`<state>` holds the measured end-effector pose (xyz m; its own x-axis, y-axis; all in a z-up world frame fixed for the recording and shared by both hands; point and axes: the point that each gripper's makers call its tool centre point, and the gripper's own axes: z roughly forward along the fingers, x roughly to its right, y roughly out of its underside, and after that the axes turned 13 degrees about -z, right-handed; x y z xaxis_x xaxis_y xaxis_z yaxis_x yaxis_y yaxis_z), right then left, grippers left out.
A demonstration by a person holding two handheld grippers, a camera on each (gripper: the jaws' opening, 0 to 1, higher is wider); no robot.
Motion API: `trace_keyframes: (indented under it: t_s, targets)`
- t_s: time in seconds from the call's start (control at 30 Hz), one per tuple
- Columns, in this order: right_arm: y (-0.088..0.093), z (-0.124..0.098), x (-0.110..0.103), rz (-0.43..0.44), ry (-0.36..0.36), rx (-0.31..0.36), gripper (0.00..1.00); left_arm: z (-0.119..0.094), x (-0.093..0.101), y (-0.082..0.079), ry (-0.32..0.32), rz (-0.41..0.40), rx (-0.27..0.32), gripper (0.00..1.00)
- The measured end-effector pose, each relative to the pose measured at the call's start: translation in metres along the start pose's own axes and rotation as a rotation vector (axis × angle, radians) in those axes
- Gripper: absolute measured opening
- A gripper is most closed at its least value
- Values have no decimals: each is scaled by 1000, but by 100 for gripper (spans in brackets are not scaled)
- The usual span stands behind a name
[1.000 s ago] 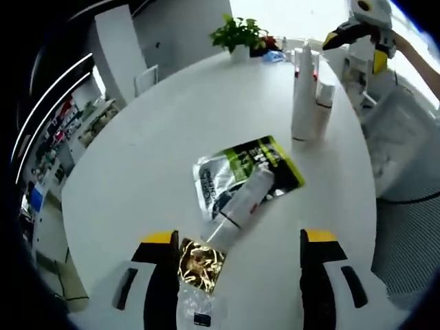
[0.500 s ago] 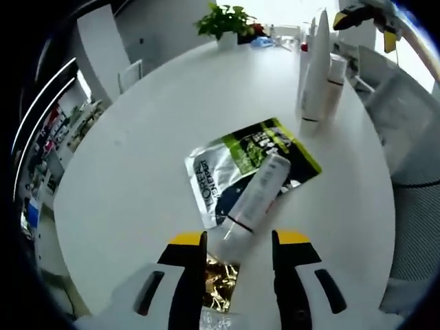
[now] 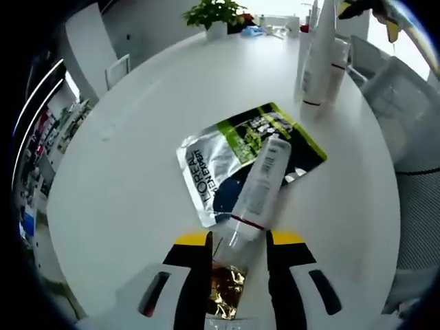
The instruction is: Arrange the skincare products in the storage area until every visible bottle or jar stands upright without overlapping.
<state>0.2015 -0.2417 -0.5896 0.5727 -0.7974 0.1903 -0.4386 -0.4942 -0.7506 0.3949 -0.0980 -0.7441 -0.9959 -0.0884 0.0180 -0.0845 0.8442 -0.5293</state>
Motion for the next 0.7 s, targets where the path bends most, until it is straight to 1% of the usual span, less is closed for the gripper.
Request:
trace_keyframes:
  t_s: [0.1,0.23,0.37,0.5,0.57,0.6,0.67,0.7]
  targets:
    - [1,1,-2,5,-5,-5,47,0,2,0,8,1,-6,23]
    - [-3,3,-4,1,-8,3,47,0,9,1,17,42,-24,16]
    - [-11,6,-10,-11,-19,16,46,-1,12,2,13,58,-35,16]
    - [-18,10,-20,-21,-56,31,42,-5,19,4,18,73,-49,15]
    - [-23,14,-27,-31,-78,45,42,-8,23,3,18,84,-49,15]
    - [-23,16,-32,-34,-96,43,42,-10,25,3,19,90,-51,15]
    - [-26,21,-39,-60,-110,47,42,-13,31,4,12,111,-61,15]
    - [-27,24,-45,-63,-133,42,41,-16,34,4,8,127,-66,15]
